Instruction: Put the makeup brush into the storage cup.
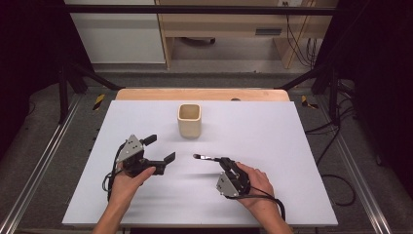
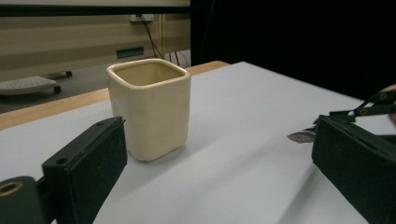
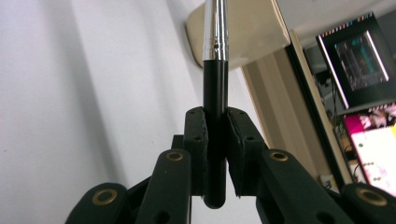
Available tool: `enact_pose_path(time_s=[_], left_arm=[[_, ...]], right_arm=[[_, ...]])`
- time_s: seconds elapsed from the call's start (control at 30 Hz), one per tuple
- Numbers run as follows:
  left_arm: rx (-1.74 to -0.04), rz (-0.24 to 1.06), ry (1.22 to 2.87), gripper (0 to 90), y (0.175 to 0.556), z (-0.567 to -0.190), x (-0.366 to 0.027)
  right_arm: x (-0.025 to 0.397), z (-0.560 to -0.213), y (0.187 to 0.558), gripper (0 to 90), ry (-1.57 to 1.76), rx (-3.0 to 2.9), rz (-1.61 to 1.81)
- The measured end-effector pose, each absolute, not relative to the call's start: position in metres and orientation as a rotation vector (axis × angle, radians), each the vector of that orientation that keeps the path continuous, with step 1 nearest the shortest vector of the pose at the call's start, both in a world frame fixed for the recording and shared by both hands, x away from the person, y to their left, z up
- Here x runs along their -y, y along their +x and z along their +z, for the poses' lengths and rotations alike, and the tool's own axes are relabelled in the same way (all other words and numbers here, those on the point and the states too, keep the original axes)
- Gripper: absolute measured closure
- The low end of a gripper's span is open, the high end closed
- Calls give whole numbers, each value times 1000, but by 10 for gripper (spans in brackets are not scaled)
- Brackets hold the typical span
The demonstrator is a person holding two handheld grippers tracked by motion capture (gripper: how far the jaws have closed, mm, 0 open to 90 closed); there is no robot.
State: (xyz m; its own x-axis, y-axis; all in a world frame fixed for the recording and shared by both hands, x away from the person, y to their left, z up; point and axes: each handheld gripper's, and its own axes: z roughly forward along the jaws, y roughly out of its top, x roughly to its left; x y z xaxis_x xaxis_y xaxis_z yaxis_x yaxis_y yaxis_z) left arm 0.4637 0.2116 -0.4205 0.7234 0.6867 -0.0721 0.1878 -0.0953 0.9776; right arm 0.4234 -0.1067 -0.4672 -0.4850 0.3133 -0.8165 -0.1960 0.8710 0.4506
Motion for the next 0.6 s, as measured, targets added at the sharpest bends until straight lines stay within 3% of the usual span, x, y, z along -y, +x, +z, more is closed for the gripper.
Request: enact_pose_path(time_s=[0.4, 0.6], left_arm=[[-640, 485, 1694, 27, 456, -429, -198], [-638, 465, 1690, 30, 455, -430, -194]], right_arm=[[116, -461, 432, 791, 335, -2006, 798], [114, -453, 442, 791, 530, -2000, 1070]])
